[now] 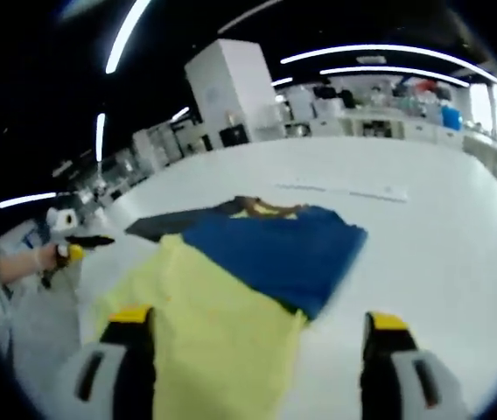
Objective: Fold the garment on the visible template until the final outline fits inside the template.
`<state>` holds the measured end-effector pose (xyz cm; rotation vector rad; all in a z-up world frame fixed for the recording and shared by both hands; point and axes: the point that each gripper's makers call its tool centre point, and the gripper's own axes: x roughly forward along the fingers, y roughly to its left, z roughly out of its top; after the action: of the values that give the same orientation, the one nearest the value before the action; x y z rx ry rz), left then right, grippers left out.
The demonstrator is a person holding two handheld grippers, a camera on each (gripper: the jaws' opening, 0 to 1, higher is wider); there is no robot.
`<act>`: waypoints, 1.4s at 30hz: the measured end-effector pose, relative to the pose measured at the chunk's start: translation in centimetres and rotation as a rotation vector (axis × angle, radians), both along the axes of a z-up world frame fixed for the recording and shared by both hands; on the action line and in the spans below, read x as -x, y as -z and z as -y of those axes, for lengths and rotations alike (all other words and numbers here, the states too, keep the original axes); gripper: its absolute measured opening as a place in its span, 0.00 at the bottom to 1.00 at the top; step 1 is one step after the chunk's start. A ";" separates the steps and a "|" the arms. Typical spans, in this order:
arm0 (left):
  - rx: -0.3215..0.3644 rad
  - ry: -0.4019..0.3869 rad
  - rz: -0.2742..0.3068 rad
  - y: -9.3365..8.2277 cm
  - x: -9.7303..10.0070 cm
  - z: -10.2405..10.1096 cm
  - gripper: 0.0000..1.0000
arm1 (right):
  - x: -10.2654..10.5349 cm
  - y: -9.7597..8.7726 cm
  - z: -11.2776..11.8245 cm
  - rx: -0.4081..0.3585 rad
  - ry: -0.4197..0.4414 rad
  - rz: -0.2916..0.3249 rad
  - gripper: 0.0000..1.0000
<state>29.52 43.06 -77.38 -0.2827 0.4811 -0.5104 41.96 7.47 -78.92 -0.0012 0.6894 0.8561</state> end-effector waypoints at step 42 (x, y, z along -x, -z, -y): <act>-0.198 -0.647 -0.260 6.5 -3.6 -21.7 0.23 | 2.3 -0.8 1.2 -0.063 0.050 -0.015 0.98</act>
<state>33.12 64.74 -83.92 -0.2974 0.6516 0.2079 39.68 6.31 -78.16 0.0793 0.6738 0.8303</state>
